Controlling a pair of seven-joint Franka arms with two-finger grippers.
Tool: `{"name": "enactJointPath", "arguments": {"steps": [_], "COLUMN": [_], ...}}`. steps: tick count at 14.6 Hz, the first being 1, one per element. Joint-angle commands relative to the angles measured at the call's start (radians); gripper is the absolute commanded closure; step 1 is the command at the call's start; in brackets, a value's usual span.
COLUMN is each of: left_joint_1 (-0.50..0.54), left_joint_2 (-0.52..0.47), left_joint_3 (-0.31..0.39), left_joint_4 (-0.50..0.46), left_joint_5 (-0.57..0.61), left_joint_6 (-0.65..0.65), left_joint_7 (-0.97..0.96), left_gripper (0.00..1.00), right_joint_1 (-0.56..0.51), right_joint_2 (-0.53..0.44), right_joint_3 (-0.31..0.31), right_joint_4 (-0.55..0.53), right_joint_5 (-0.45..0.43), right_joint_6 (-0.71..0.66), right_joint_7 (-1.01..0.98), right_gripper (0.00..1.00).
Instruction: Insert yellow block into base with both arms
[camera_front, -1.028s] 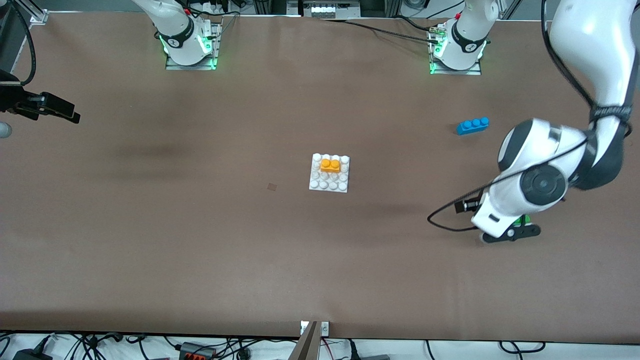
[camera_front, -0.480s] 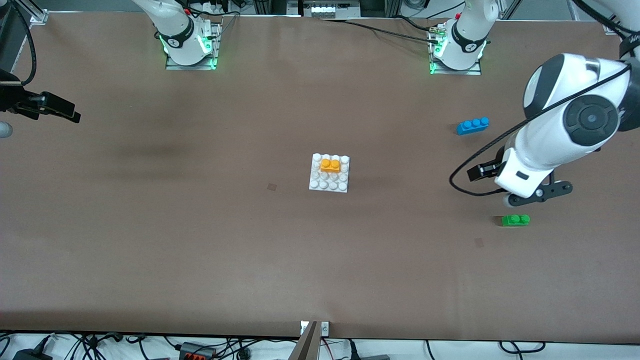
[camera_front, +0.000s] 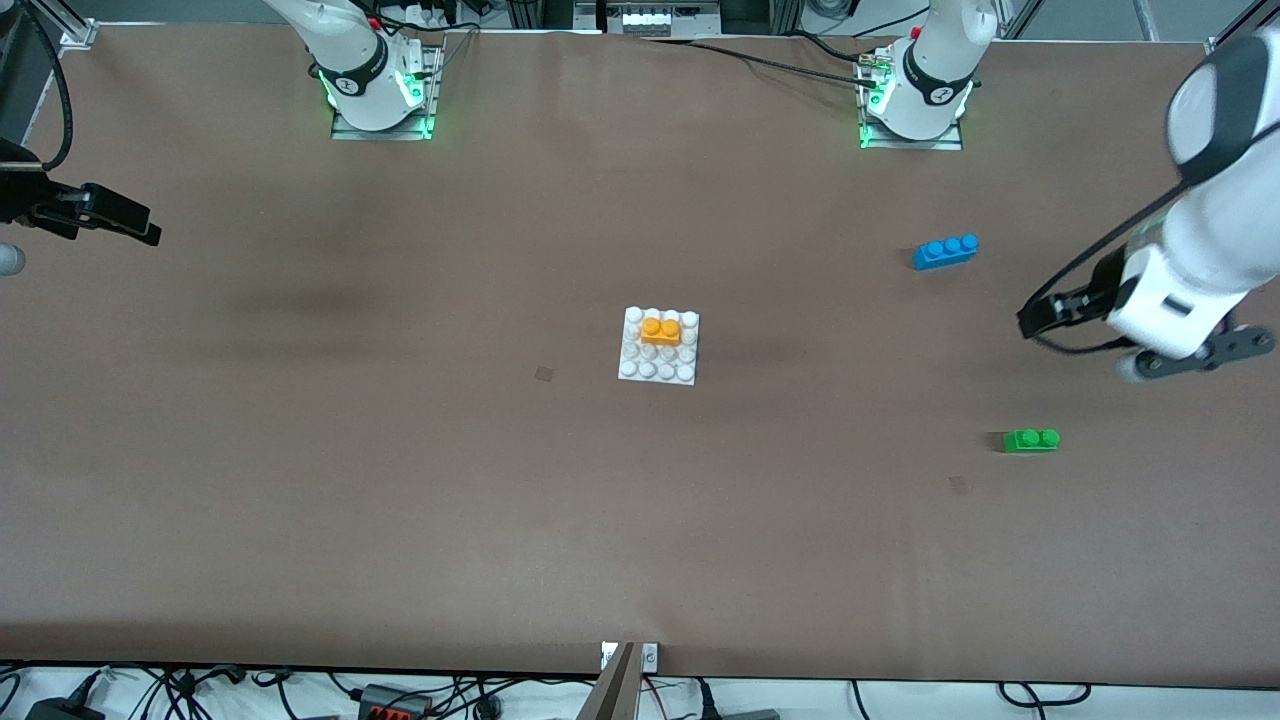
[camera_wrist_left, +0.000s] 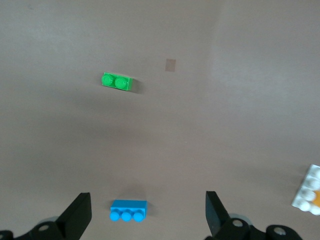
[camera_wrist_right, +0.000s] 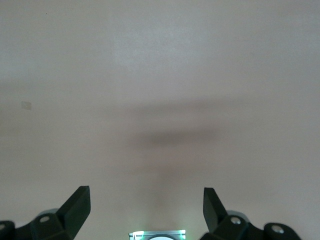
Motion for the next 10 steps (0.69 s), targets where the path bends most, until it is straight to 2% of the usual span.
{"name": "enactJointPath", "arguments": {"steps": [1,2,7,10], "left_joint_1": [0.000,0.020,0.007,-0.006], "left_joint_2": [-0.084,-0.079,-0.087,-0.087], "left_joint_3": [0.029,0.033,0.010,0.016], "left_joint_4": [-0.067,-0.055,-0.042,-0.031], "left_joint_5": [-0.064,-0.110,-0.095,-0.083], "left_joint_6": [0.009,-0.003,-0.078,-0.090], "left_joint_7": [0.092,0.172,0.052,0.048], "left_gripper": [0.00,0.00,0.00,0.00], "right_joint_1": [0.009,0.009,0.009,0.009], "right_joint_2": [0.003,0.003,0.003,0.003], "right_joint_3": [-0.008,-0.006,-0.006,-0.008], "right_joint_4": [0.020,0.020,0.020,0.020], "right_joint_5": [0.011,0.011,0.011,0.011], "right_joint_6": [-0.020,-0.020,-0.020,-0.020], "right_joint_7": [0.019,0.019,0.019,0.019], "right_gripper": [0.00,0.00,0.00,0.00]}}
